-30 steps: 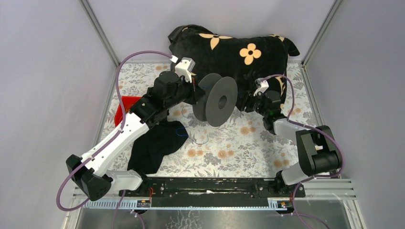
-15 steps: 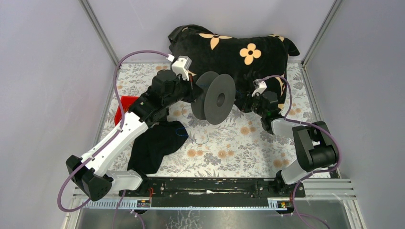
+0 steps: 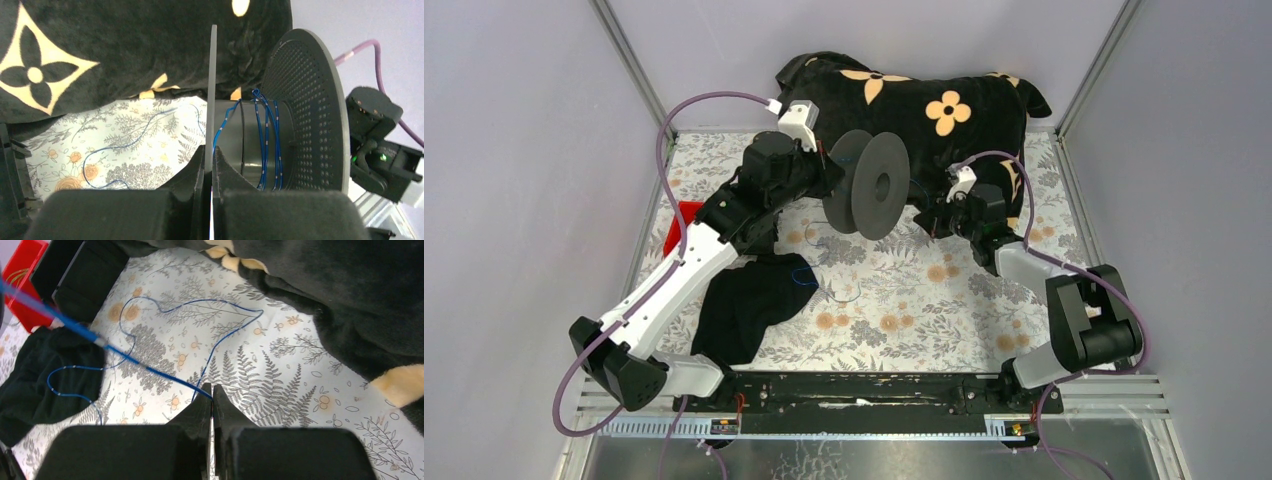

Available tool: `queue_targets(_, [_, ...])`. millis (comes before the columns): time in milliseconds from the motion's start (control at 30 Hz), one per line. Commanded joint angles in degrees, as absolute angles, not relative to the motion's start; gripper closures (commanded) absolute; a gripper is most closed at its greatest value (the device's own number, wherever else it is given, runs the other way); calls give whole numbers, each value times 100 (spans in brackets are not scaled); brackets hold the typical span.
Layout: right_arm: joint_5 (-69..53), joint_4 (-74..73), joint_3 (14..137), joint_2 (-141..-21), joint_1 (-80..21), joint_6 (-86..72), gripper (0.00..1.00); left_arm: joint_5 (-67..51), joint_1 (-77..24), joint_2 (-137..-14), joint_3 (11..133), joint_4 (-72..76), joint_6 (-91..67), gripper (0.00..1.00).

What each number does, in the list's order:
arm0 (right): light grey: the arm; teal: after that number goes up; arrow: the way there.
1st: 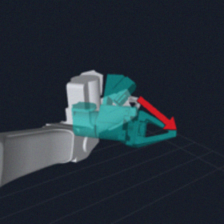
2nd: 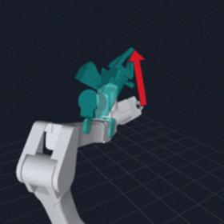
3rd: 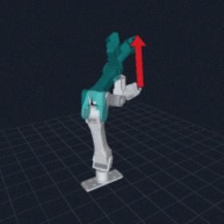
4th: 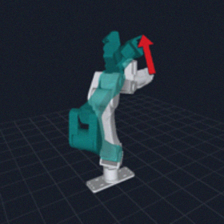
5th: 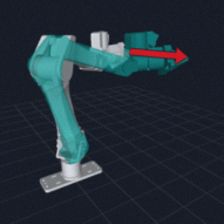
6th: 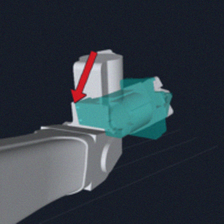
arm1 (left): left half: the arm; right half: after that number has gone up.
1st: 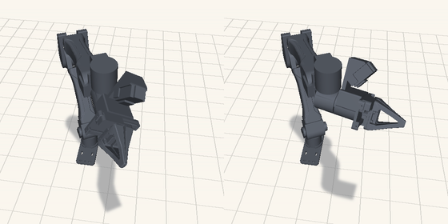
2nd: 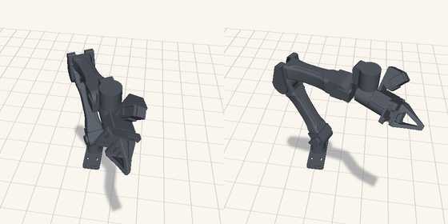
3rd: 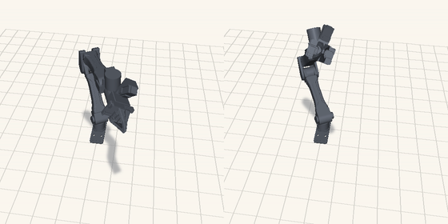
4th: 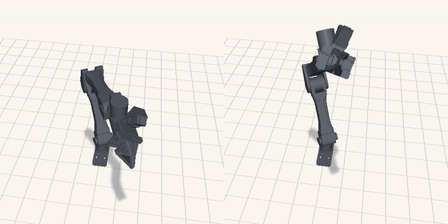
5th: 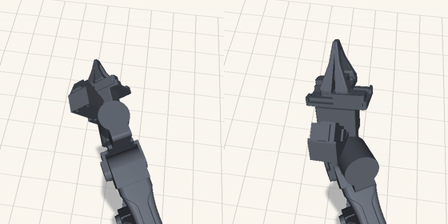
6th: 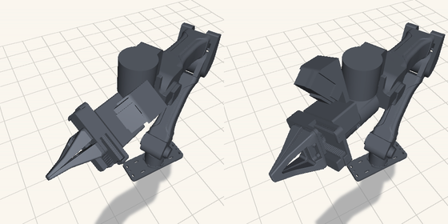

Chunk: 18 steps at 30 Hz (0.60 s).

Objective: Wrap the cables

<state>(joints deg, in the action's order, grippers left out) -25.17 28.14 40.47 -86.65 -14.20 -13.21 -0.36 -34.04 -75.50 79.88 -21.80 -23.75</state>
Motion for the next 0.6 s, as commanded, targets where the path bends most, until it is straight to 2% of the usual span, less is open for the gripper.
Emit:
queue_targets(0, [-2875,2279,4325,-8287,-1594,-753,100,480,-3329,-7561,8428,-1746,-2669,100])
queue_targets(300, [-3320,1802,4236,-7848,-2122,-261,100,1107,-3089,-7471,8259,-1758,-3045,100])
queue_targets(567, [-3725,1960,4072,-7539,-2471,-334,100,1376,-2822,-7377,7972,-1758,-3299,100])
